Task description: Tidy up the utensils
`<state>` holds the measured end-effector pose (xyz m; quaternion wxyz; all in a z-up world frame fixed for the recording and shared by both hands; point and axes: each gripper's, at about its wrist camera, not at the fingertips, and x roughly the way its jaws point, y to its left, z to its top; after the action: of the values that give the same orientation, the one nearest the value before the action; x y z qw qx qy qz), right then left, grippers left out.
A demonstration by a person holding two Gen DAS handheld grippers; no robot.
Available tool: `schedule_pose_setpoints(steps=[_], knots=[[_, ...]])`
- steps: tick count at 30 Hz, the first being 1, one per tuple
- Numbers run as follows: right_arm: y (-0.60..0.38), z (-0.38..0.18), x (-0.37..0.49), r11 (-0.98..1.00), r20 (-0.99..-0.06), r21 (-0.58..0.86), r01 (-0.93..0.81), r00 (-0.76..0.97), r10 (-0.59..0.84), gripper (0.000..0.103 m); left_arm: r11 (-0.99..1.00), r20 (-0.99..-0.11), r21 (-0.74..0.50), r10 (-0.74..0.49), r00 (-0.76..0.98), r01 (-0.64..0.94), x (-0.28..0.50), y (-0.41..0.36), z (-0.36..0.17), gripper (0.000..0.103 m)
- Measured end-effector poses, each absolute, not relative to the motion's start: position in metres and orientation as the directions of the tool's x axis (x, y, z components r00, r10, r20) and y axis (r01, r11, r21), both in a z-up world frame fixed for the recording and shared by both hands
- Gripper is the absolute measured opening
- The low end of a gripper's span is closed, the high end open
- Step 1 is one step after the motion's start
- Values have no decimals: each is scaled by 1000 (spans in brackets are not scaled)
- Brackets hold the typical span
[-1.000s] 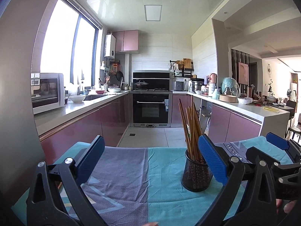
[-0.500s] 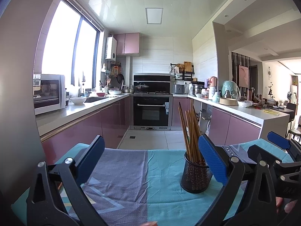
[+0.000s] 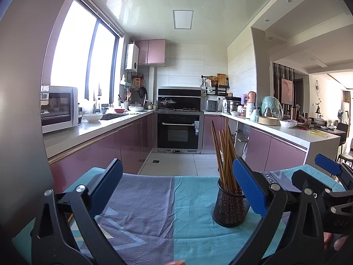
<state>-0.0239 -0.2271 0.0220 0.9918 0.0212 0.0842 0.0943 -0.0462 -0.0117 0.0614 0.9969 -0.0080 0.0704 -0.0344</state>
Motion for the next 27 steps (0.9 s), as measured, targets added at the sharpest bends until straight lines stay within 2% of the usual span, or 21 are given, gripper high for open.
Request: schedule_pose_setpoints(steps=[27], knots=[[-232,20,-23,981,-168,64,-182,967,190,97,997,-151,-21,-76,986,74,-44,-14,60,98]])
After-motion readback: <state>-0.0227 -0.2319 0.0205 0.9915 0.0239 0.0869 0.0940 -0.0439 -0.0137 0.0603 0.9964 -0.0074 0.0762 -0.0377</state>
